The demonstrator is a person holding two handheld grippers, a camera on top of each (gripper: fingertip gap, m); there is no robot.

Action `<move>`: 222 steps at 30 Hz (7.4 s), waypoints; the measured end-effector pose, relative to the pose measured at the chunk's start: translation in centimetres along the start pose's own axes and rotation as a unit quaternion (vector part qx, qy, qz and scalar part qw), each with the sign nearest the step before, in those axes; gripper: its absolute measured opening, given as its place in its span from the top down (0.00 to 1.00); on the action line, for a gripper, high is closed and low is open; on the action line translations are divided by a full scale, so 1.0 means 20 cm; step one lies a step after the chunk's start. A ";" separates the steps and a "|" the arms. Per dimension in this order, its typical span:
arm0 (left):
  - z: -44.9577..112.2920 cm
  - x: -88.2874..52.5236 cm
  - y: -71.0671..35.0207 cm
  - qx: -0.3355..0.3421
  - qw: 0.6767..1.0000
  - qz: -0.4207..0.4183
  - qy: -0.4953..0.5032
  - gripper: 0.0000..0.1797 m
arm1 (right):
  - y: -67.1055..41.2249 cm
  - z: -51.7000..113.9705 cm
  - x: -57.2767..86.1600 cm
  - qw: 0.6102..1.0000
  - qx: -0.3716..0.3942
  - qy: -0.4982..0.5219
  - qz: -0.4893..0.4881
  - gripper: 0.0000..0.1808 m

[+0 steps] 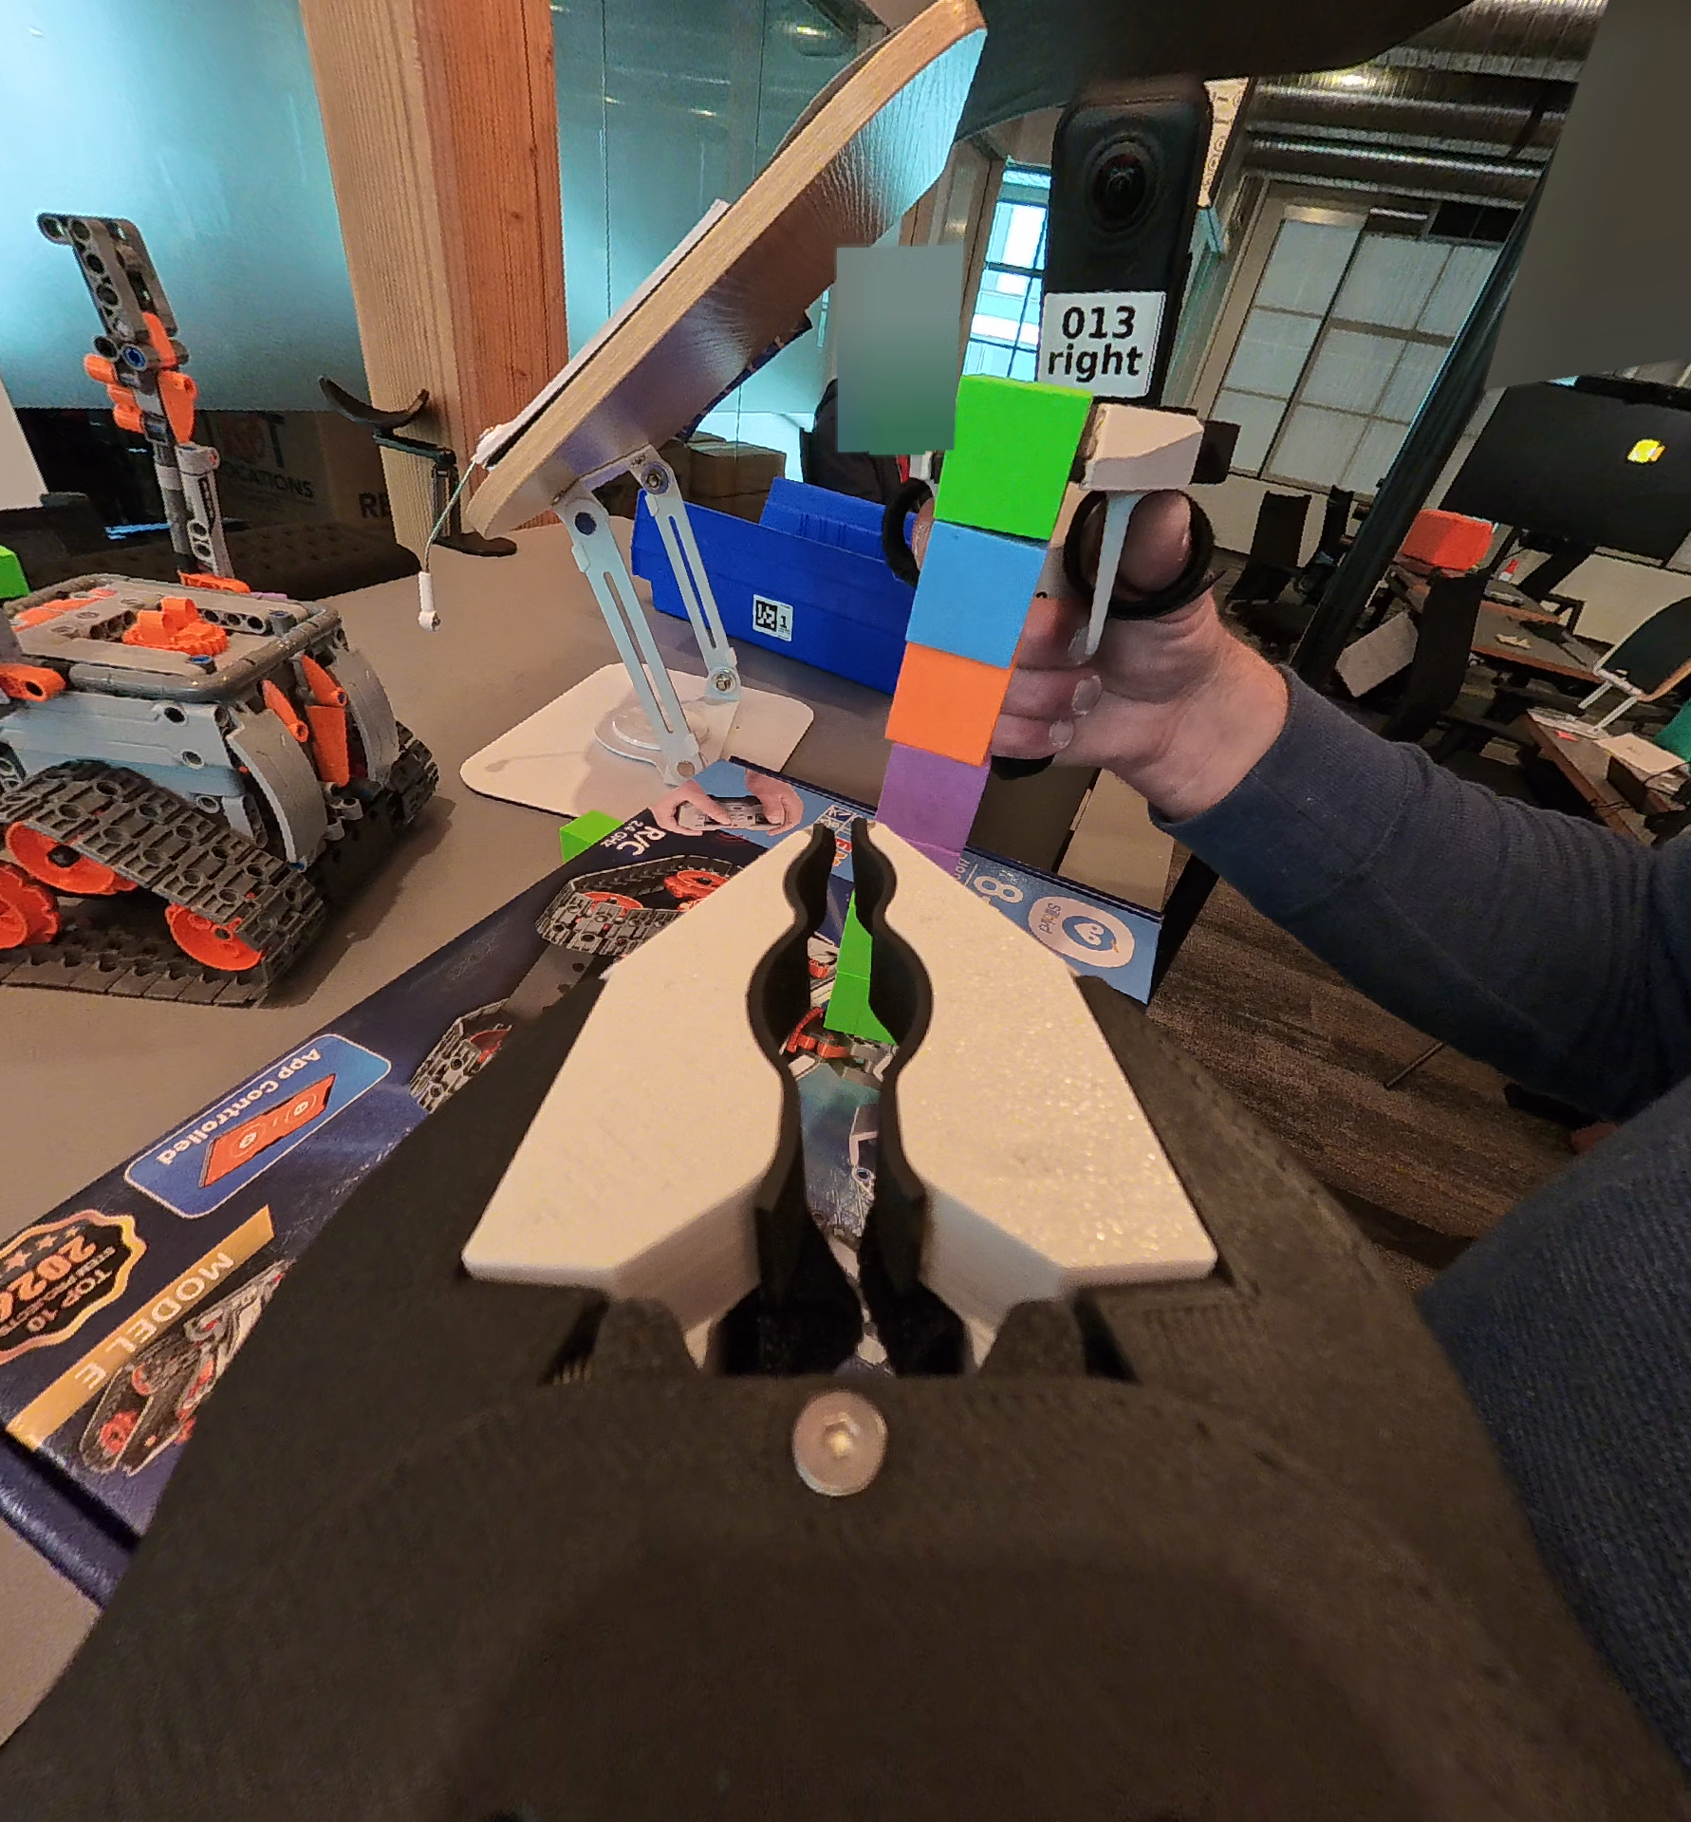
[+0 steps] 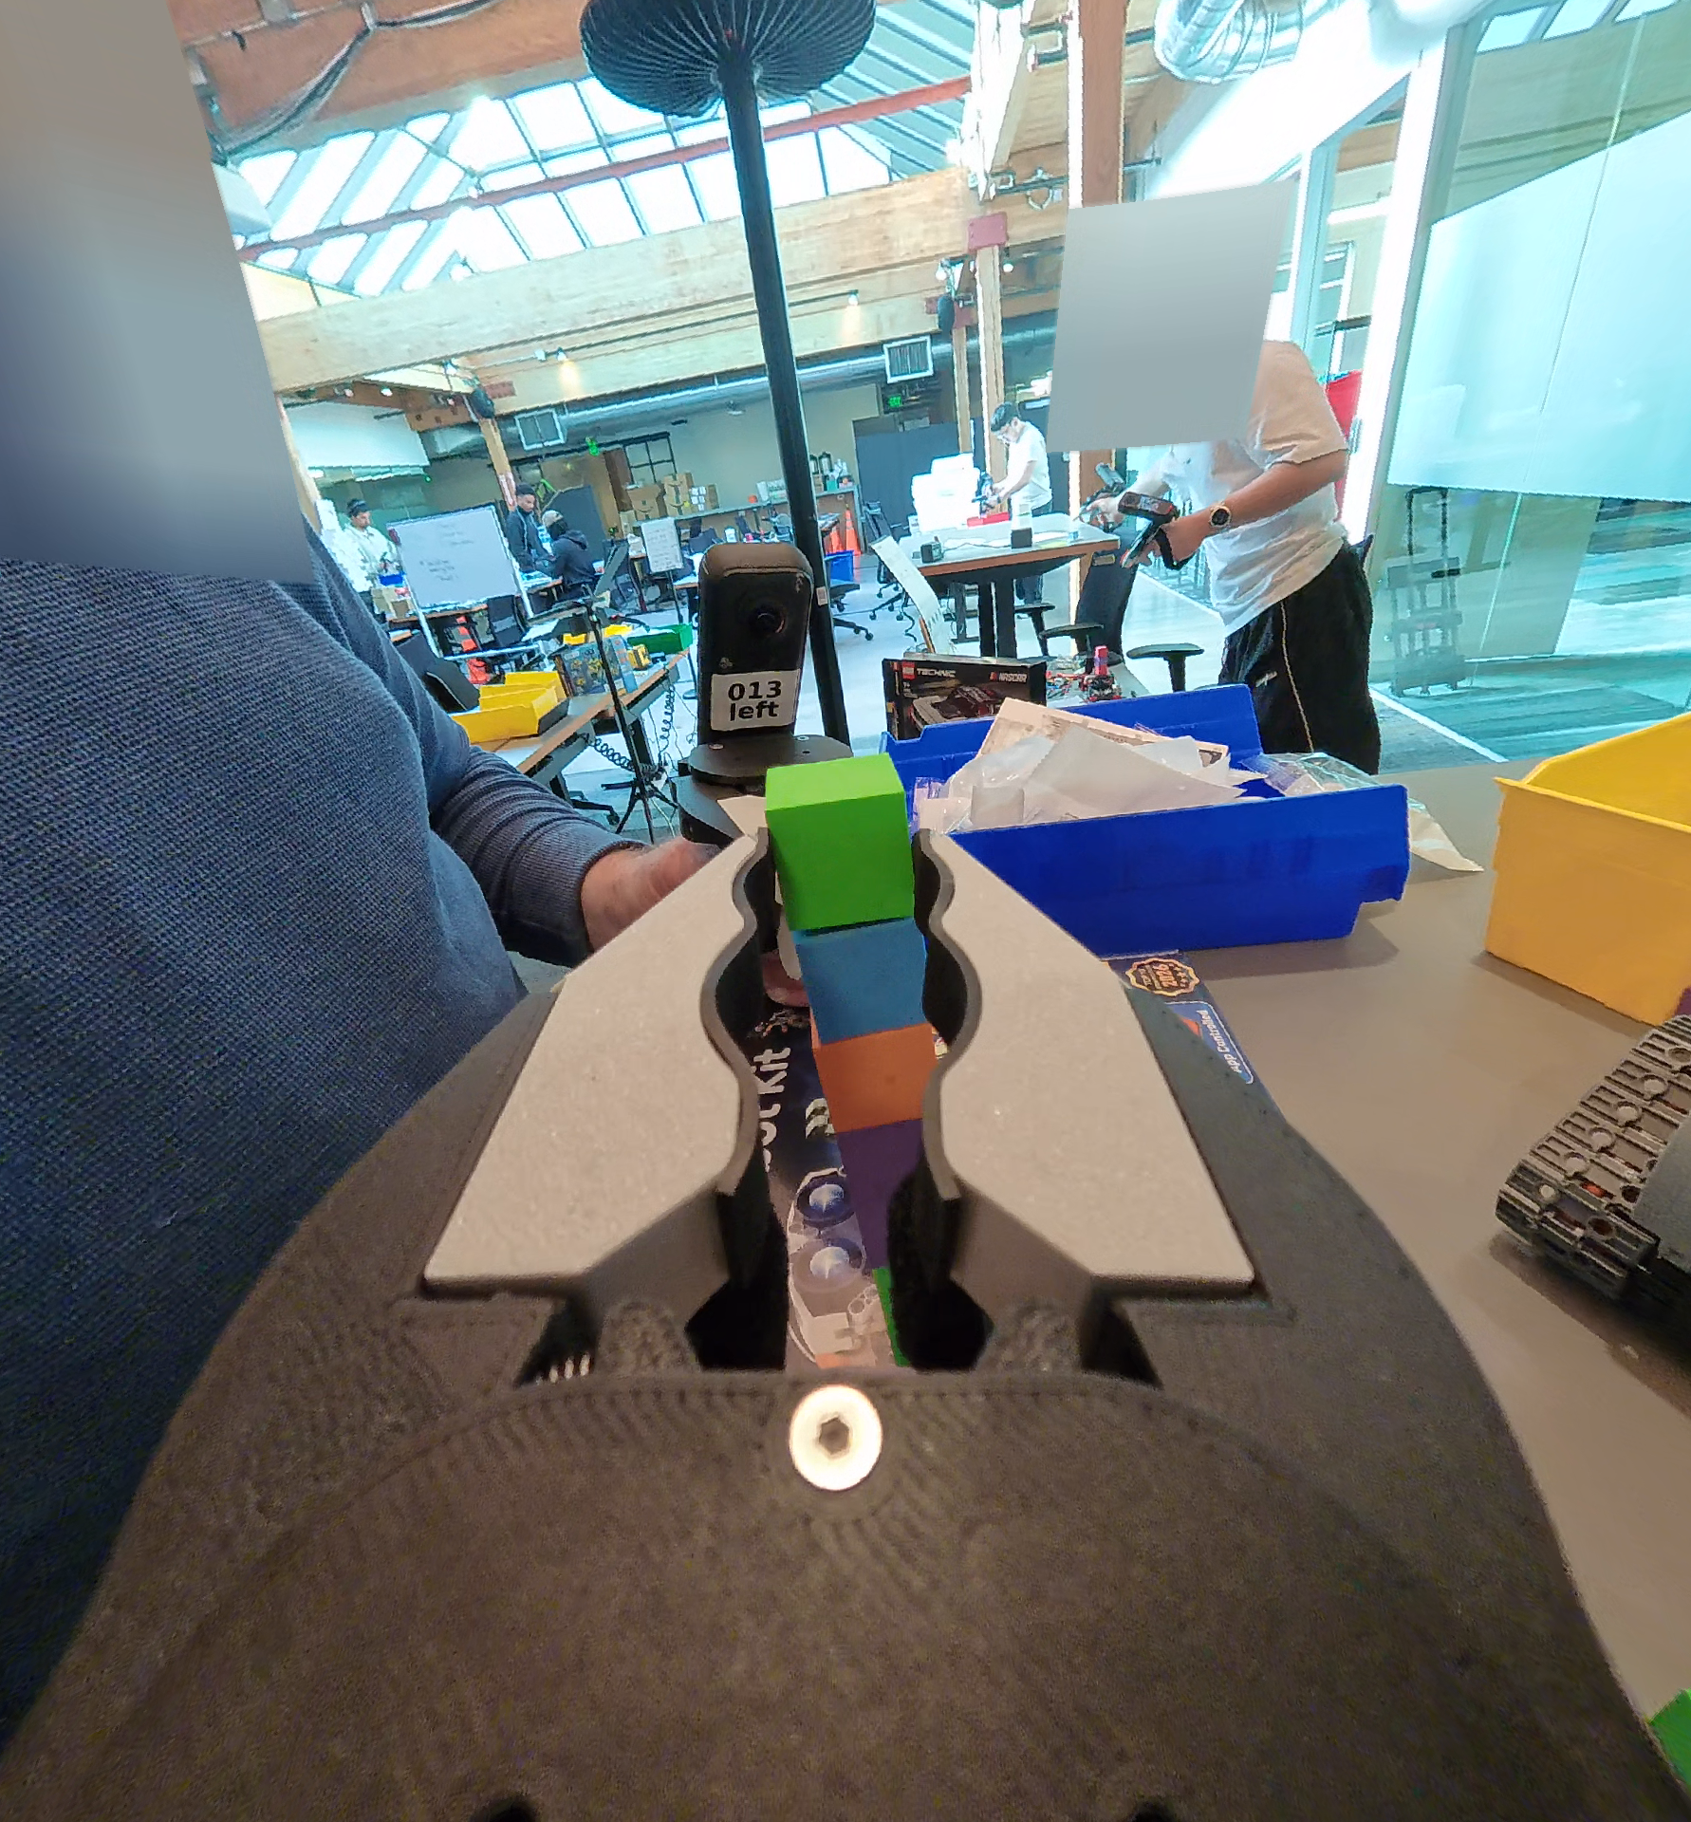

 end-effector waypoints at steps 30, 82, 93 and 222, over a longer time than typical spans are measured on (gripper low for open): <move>0.01 -0.05 -0.02 -0.010 1.000 -0.001 -0.007 0.94 | 0.42 -0.34 0.46 0.868 -0.401 0.290 -0.032 0.78; 0.09 -0.07 0.00 -0.037 0.999 0.004 0.014 0.95 | -0.09 -0.29 0.04 0.968 -0.023 0.237 -0.078 0.86; 0.11 -0.06 0.00 -0.035 0.999 0.007 0.008 0.95 | -0.22 -0.05 -0.05 0.992 0.023 0.107 -0.057 0.86; 0.25 0.34 -0.57 -0.135 0.974 0.174 0.052 0.81 | 0.07 -0.33 -0.09 0.975 0.064 0.212 -0.023 0.91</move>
Point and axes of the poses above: each gripper's, where its closed fingertips meet, z out along the fingers, y out of its underside, x = y × z across the jaws, the point moved 4 cm from there along -z, back along the fingers, and after that the axes turned 10 degrees about -z, right-handed, at the moved point
